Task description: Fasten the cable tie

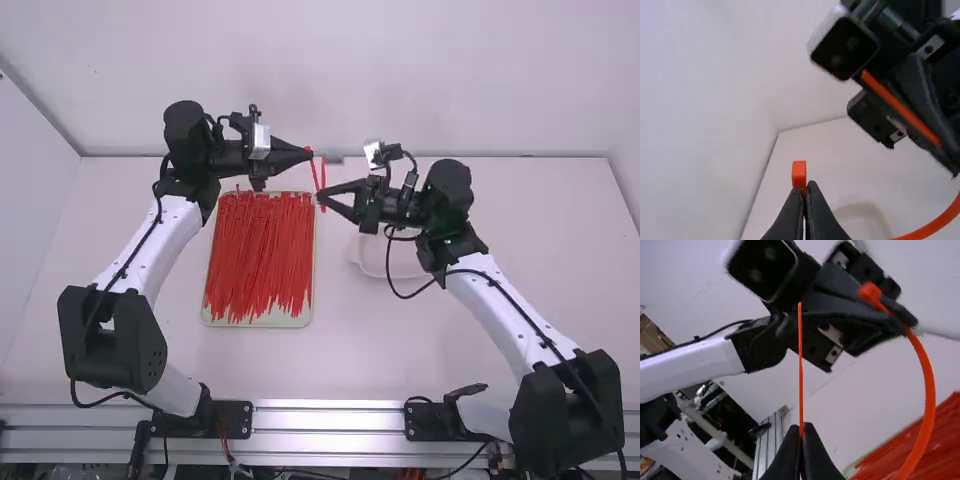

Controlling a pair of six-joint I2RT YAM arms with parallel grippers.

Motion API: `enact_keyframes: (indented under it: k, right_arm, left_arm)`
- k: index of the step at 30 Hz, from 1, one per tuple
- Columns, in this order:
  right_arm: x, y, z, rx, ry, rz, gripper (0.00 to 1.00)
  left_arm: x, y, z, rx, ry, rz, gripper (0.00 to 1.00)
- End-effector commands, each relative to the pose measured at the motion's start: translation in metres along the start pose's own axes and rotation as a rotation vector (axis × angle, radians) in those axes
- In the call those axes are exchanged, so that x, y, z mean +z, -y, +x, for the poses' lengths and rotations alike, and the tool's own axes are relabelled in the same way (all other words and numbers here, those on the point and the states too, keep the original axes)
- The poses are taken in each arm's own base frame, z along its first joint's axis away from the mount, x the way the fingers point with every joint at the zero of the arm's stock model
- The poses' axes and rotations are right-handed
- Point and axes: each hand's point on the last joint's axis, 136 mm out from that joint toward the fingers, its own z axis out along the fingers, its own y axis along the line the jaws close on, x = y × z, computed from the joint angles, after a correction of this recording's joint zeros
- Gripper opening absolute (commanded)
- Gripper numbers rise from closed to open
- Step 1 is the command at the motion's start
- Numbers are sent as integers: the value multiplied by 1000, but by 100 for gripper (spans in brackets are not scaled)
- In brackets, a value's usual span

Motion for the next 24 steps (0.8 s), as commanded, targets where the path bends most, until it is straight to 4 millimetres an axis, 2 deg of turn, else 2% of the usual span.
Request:
enact_keyframes:
  k: [1, 3, 9, 12, 18, 24]
  right_arm:
    - [1, -1, 6, 17, -24, -12, 0]
    - [2, -1, 8, 28, -32, -14, 0]
    - [16, -14, 20, 65, -68, -51, 0]
    - [20, -15, 21, 70, -68, -47, 0]
    - [23, 2, 28, 154, -63, 39, 0]
    - [24, 1, 29, 155, -65, 39, 0]
  left_arm:
    - [1, 7, 1, -1, 11, 39, 2]
    - [0, 7, 2, -16, 8, 38, 2]
    - [0, 25, 3, -41, 33, 125, 2]
    - [-2, 24, 6, -72, 26, 117, 2]
    - [-1, 26, 8, -101, 23, 120, 2]
    - [0, 27, 9, -41, 27, 122, 2]
